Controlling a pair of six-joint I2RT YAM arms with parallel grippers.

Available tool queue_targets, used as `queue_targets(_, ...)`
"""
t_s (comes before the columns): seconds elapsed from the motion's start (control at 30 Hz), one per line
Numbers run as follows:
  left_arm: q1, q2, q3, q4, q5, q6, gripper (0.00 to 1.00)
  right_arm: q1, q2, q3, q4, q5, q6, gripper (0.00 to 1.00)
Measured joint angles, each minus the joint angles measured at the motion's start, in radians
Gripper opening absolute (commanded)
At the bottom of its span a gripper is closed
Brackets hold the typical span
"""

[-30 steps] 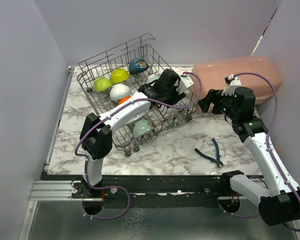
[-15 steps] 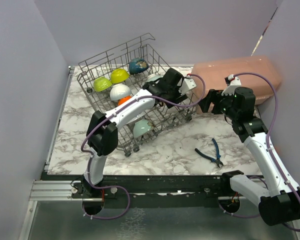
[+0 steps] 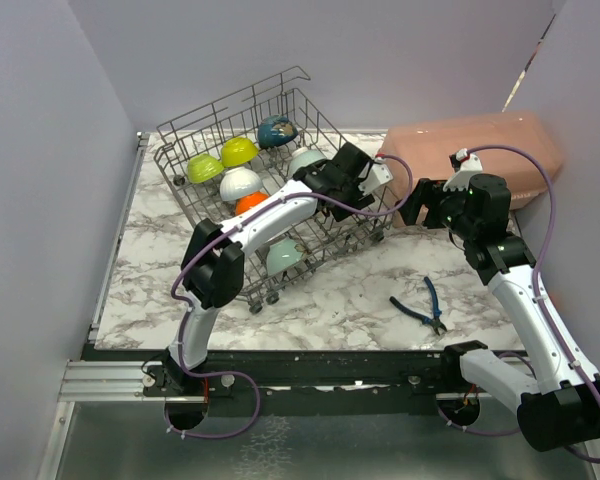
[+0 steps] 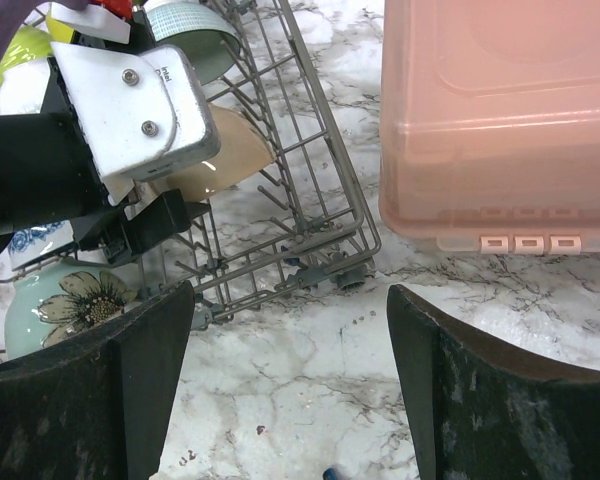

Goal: Load the bowls into the dish rack
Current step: Turn the bowl upside down on the dish rack, then reset both arms

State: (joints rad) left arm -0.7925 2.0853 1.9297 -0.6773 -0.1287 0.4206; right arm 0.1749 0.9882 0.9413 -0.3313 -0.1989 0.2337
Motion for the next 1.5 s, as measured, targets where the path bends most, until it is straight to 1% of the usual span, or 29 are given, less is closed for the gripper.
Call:
queue_targets(0.13,-0.002,-0.001,0.000,0.003,-0.021,-0.010,0.86,0.000,0.000,0.000,0.000,0.000,0.000,0.82)
queue_targets(0.2,-0.002,-0.005,-0.004,0.002,-0.029,-0.056,0.98,0.000,0.000,0.000,0.000,0.000,0.000,0.82)
queue_targets(0.33,-0.007,-0.049,-0.046,0.014,-0.055,-0.117,0.99,0.000,0.000,0.000,0.000,0.000,0.000,0.82)
queue_targets(0.5,-0.007,-0.167,-0.095,0.061,-0.071,-0.163,0.99,0.000,0.000,0.000,0.000,0.000,0.001,0.84)
queue_targets(0.6,-0.006,-0.245,-0.116,0.106,-0.080,-0.187,0.99,0.000,0.000,0.000,-0.001,0.000,0.001,0.88)
queue_targets(0.8,0.031,-0.406,-0.229,0.177,-0.069,-0.262,0.99,0.000,-0.018,-0.023,-0.004,0.001,0.013,0.90)
queue_targets(0.9,0.099,-0.493,-0.340,0.220,-0.027,-0.329,0.99,0.000,-0.045,-0.066,-0.005,0.005,0.028,0.92)
queue_targets(1.03,0.283,-0.642,-0.556,0.303,0.032,-0.453,0.99,0.000,-0.101,-0.162,-0.004,0.027,0.060,0.93)
queue_targets(1.1,0.399,-0.726,-0.663,0.337,0.041,-0.522,0.99,0.000,-0.127,-0.214,-0.007,0.047,0.081,0.93)
queue_targets(1.2,0.525,-0.828,-0.772,0.362,0.038,-0.606,0.99,0.000,-0.158,-0.277,-0.010,0.089,0.115,0.93)
queue_targets(1.3,0.640,-0.938,-0.866,0.378,0.016,-0.682,0.98,0.000,-0.182,-0.318,-0.013,0.138,0.151,0.93)
queue_targets(1.37,0.698,-1.005,-0.917,0.379,-0.037,-0.731,0.98,0.000,-0.193,-0.339,-0.012,0.174,0.169,0.93)
queue_targets(1.5,0.741,-1.095,-0.993,0.367,-0.168,-0.806,0.95,0.000,-0.204,-0.377,-0.009,0.240,0.193,0.93)
